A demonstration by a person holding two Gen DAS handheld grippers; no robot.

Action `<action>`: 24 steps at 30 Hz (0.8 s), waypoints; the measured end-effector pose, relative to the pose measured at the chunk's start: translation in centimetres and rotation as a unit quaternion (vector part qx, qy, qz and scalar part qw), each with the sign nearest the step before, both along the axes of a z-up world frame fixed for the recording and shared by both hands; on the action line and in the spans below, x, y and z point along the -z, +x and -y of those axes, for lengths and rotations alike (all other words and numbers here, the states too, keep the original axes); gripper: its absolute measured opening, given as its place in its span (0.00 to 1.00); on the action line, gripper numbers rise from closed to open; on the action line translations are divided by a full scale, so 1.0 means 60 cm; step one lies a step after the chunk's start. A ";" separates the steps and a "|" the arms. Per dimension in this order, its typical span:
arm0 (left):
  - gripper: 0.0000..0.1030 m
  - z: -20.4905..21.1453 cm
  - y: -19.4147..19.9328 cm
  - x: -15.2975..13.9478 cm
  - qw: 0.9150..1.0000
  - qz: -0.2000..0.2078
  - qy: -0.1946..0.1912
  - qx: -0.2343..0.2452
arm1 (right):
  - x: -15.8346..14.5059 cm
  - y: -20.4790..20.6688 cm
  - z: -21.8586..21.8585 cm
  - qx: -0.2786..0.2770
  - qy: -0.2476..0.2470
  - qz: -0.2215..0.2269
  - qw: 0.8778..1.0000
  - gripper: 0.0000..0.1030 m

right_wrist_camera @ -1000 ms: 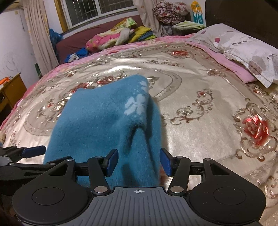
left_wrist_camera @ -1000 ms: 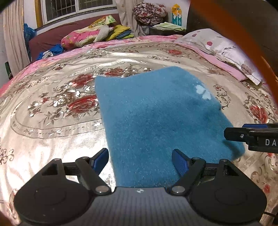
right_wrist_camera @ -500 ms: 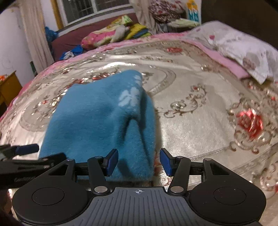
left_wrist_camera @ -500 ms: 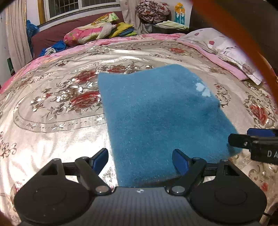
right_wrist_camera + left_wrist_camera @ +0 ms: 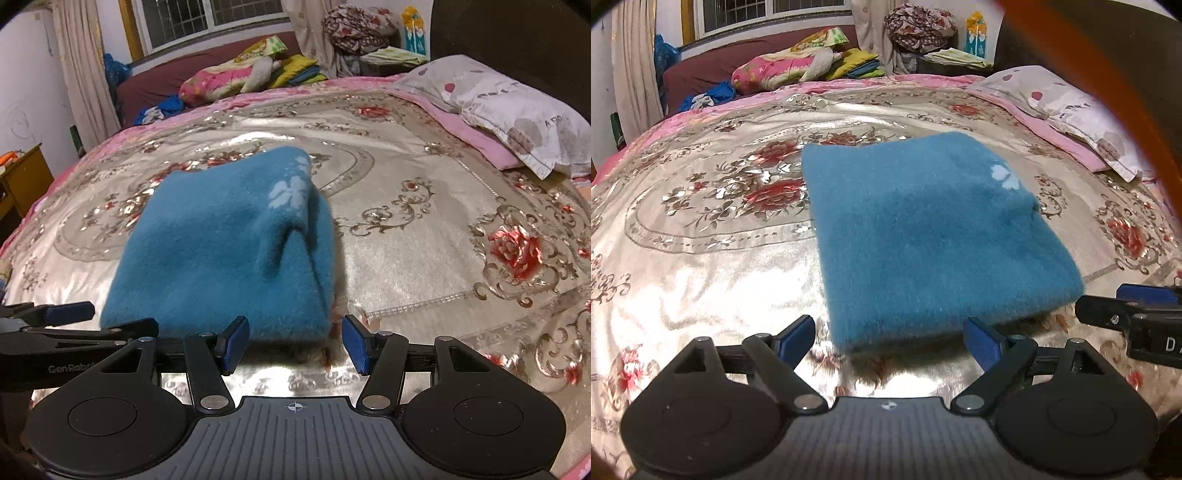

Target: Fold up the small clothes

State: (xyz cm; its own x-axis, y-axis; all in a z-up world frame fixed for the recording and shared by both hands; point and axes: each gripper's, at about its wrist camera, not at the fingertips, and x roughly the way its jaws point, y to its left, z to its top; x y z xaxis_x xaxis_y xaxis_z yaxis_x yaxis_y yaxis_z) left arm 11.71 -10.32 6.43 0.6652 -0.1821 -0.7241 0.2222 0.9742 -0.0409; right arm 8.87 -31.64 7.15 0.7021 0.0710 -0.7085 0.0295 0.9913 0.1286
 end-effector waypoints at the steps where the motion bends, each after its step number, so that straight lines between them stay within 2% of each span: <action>1: 0.92 -0.001 -0.004 0.001 1.000 -0.001 0.000 -0.001 | 0.000 -0.006 -0.003 -0.001 -0.001 0.000 1.000 0.54; 14: 0.97 0.001 -0.058 0.011 1.000 -0.001 0.018 0.005 | 0.011 -0.071 -0.029 -0.001 0.010 -0.001 1.000 0.55; 24: 1.00 -0.007 -0.082 0.009 1.000 0.004 0.003 -0.002 | 0.017 -0.101 -0.034 0.004 0.021 -0.004 1.000 0.58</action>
